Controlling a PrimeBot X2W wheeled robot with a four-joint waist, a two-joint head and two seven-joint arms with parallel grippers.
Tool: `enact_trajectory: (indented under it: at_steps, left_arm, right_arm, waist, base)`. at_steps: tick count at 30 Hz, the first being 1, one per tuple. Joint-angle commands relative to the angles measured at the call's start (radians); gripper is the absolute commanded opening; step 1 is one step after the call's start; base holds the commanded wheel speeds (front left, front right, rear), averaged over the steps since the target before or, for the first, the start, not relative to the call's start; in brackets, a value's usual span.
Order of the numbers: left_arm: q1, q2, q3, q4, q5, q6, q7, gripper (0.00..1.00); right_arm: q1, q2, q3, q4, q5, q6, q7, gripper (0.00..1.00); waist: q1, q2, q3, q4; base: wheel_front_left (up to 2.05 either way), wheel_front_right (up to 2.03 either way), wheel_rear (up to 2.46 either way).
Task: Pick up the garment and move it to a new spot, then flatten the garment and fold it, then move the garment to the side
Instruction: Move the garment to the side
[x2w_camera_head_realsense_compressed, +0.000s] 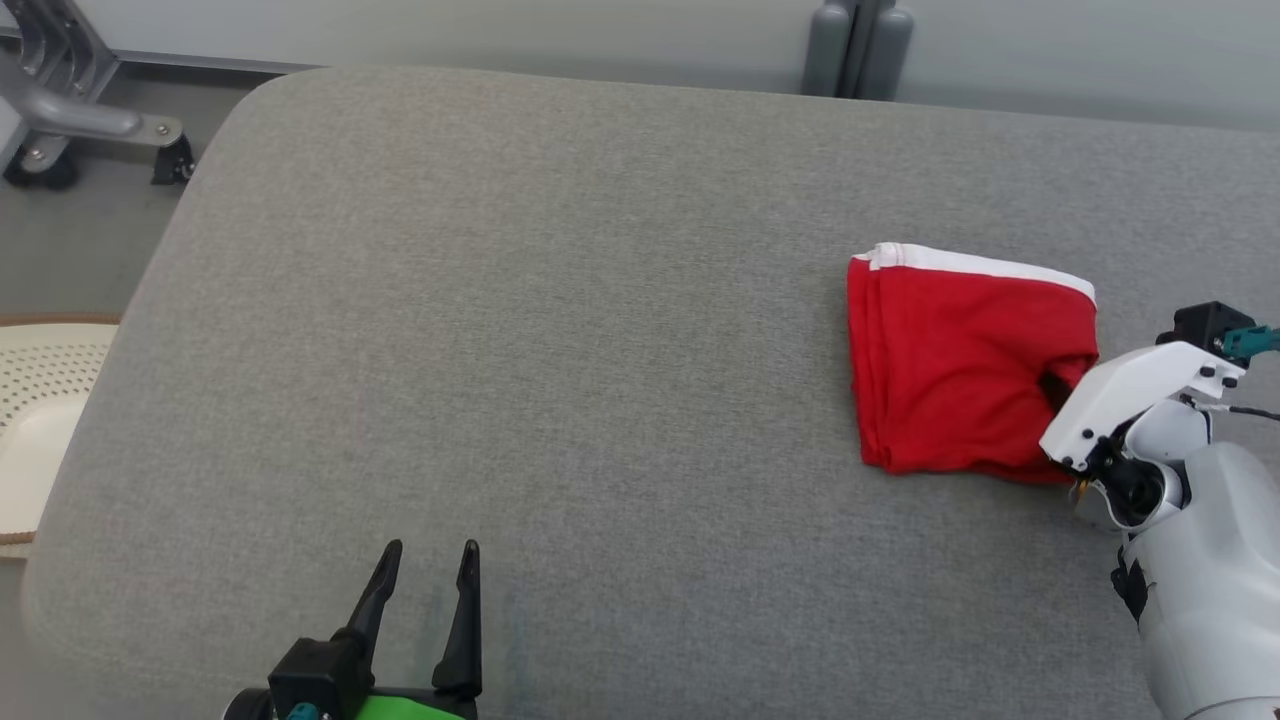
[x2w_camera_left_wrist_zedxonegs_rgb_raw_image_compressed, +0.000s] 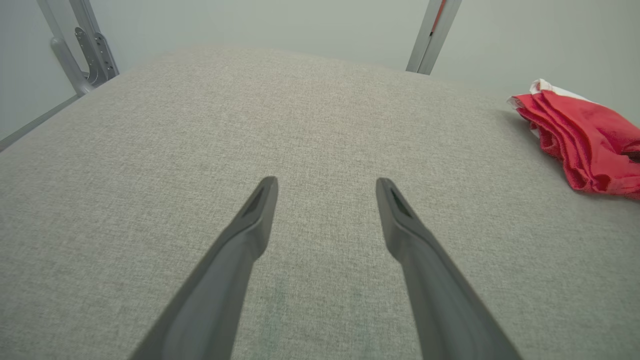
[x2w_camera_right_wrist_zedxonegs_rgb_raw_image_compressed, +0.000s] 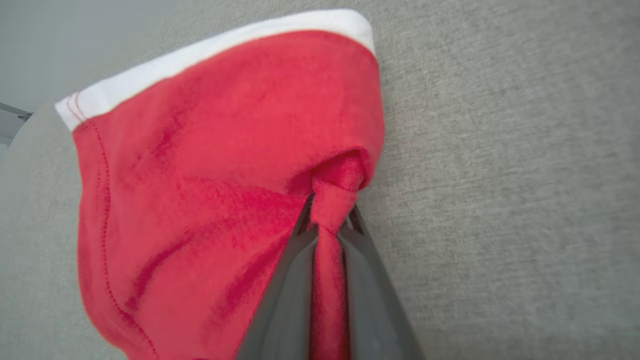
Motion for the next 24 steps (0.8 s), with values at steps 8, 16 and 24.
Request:
enact_trajectory:
  at_steps: [8,16,24]
  left_arm:
    - [-0.024,0.002,0.015,-0.021,0.000,-0.007,-0.001,1.00]
    - [-0.111,0.003,0.009,-0.007,0.044,-0.039,-0.001,1.00]
    - [-0.148,0.006,0.024,0.011,0.065,-0.052,-0.001,1.00]
  right_arm:
    - [-0.060,-0.090,0.073,-0.086,0.010,0.000,-0.013,0.00]
    - [-0.173,-0.204,0.078,-0.167,-0.052,0.000,0.049,0.00]
    - [-0.234,-0.293,0.012,-0.171,-0.113,0.000,0.156,0.00]
  waist:
    - [0.0000,0.0000,0.026,-0.225]
    - [0.0000,0.0000,0.130,-0.319]
    - [0.0000,0.0000,0.193,-0.290]
  base:
    - [0.00,0.00,0.00]
    - [0.00,0.00,0.00]
    - [0.00,0.00,0.00]
